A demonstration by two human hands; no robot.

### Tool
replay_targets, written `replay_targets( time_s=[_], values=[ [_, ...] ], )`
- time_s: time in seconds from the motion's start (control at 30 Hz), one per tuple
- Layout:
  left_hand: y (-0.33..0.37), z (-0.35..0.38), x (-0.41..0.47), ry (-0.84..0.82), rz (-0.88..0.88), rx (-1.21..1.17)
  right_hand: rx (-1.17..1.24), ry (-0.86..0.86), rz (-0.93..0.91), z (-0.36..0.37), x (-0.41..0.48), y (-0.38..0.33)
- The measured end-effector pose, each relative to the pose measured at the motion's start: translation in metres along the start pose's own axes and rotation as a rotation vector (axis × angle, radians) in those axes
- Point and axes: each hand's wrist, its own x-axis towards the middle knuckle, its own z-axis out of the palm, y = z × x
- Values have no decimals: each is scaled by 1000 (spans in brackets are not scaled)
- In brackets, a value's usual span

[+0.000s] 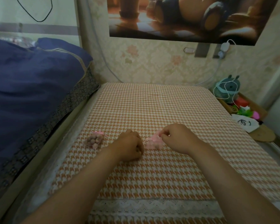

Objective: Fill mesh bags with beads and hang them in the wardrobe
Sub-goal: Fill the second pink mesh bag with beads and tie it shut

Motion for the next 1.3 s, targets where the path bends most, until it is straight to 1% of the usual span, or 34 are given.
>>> replay_targets(
  time_s=[0.07,0.13,0.23,0.3,0.33,0.4,0.5,0.57,0.67,0.73,0.8,0.9,0.97,1.0,1.07,1.1,1.2,1.23,1.3],
  values=[
    [-1,-1,3,25,-13,16,4,-4,0,-1,-1,-1],
    [-2,-6,6,118,-41,-34,15,-10,-9,-2,-1,-2],
    [2,-20,6,312,-113,-359,26,-31,-36,-3,-1,-5],
    [11,-28,5,438,-99,-543,28,-48,-53,-3,0,-7],
    [15,-30,4,475,-75,-616,34,-57,-61,-3,0,-10],
    [24,-31,4,483,-22,-690,43,-64,-75,-2,1,-14],
    [28,-27,6,410,26,-623,17,-52,-78,-1,2,-18],
    [25,-24,8,383,20,-555,8,-59,-64,0,2,-19],
    [18,-19,12,403,53,-395,39,-63,-59,2,2,-17],
    [15,-16,13,402,65,-356,66,-67,-64,2,2,-15],
    [15,-17,13,376,32,-401,72,-69,-65,1,2,-15],
    [15,-21,13,338,-29,-550,68,-60,-64,1,2,-16],
    [11,-24,13,362,-62,-612,57,-56,-67,2,2,-15],
    [7,-25,13,379,-85,-608,49,-52,-64,2,2,-15],
    [-4,-25,11,375,-124,-502,52,-44,-52,2,2,-14],
    [-9,-24,9,336,-139,-414,58,-37,-46,2,2,-14],
    [-17,-18,5,136,-139,-173,69,-26,-30,3,2,-14],
    [-16,-17,4,97,-133,-112,71,-24,-28,4,2,-14],
    [-13,-17,4,93,-125,8,70,-23,-24,4,2,-15]
  ],
)
